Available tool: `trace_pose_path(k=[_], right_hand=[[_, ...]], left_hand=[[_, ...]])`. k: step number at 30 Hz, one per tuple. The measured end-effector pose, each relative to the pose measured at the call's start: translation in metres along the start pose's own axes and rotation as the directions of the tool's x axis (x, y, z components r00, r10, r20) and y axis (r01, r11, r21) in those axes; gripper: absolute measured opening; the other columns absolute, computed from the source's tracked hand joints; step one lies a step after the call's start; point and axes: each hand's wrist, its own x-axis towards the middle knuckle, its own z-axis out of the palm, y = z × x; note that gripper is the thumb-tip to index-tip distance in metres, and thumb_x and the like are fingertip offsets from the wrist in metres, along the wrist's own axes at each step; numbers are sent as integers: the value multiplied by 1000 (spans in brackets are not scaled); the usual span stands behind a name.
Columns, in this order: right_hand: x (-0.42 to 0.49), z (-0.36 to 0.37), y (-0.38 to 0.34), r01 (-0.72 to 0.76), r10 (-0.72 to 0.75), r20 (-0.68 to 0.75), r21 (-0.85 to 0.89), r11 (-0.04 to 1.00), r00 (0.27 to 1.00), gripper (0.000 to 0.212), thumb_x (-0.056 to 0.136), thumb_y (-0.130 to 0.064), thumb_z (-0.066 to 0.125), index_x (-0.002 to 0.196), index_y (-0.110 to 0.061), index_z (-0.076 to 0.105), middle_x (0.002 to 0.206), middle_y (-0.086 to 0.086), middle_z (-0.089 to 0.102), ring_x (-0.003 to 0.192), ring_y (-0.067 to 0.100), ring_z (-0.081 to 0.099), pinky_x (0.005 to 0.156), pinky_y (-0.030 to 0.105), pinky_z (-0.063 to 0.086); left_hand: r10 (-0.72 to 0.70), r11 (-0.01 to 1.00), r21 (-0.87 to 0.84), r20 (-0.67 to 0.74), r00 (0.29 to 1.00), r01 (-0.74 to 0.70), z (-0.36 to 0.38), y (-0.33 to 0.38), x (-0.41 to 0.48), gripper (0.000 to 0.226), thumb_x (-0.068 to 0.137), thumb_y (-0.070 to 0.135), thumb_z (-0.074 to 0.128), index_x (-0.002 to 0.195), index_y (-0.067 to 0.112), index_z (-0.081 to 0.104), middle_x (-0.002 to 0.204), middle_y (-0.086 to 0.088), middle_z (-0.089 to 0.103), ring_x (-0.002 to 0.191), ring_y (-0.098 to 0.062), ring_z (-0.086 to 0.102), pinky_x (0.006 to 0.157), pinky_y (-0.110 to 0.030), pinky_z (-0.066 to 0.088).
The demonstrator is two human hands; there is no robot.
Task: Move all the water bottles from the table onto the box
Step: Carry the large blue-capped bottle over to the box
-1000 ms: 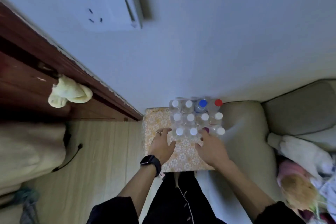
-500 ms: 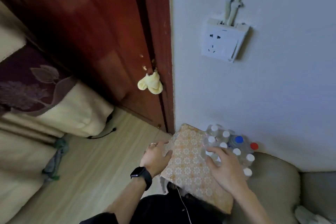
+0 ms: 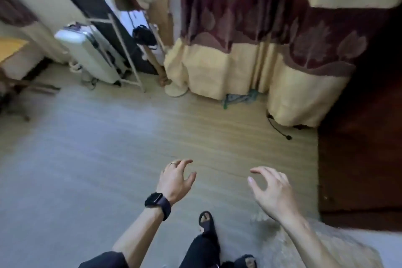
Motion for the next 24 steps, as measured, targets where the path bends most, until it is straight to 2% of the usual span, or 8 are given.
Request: trace_pose_path(k=[3, 7, 10, 13, 18, 24], right_hand=[[37, 36, -91, 275, -267, 136, -41, 961, 954, 26, 92, -38, 67, 116, -29, 69, 119, -9, 64, 118, 18, 50, 98, 24, 33], [65, 97, -220, 571, -535, 287, -53, 819, 795, 38, 92, -42, 65, 127, -31, 63, 125, -9, 62, 122, 17, 48, 102, 28, 37], [75, 153, -316, 705, -664, 325, -13, 709, 674, 43, 91, -42, 66, 132, -31, 61, 128, -7, 63, 124, 19, 49, 105, 32, 40], [82, 206, -402, 765, -719, 364, 27, 644, 592, 44, 92, -43, 65, 134, -33, 58, 132, -7, 62, 127, 20, 47, 105, 31, 37], [94, 273, -527, 841, -776, 410, 39, 540, 479, 47, 95, -51, 58, 140, -40, 49, 139, -10, 55, 133, 17, 38, 107, 33, 37], [131, 313, -677, 901, -864, 322, 67, 428, 387, 48, 95, -55, 55, 140, -42, 48, 141, -11, 53, 135, 16, 34, 107, 33, 36]], left_hand=[[-224, 972, -110, -184, 957, 207, -49, -82, -31, 44, 95, 43, 58, 136, 28, 56, 136, -1, 58, 130, -20, 49, 104, -37, 42], [-500, 863, -272, -347, 793, 425, -102, -179, -73, 42, 95, 46, 56, 135, 33, 56, 137, 4, 57, 130, -18, 48, 103, -35, 42], [-612, 789, -382, -414, 674, 482, -137, -245, -87, 41, 94, 45, 59, 133, 33, 57, 137, 3, 57, 128, -19, 51, 103, -34, 42], [-672, 739, -438, -424, 607, 512, -175, -307, -87, 42, 94, 44, 59, 134, 32, 57, 137, 0, 57, 129, -21, 50, 105, -36, 41], [-685, 728, -473, -495, 534, 496, -256, -392, -73, 43, 94, 42, 59, 135, 29, 56, 138, -1, 56, 128, -21, 51, 106, -36, 39], [-646, 759, -446, -609, 460, 474, -382, -478, -44, 45, 94, 43, 57, 137, 30, 53, 139, 0, 54, 128, -22, 50, 105, -39, 41]])
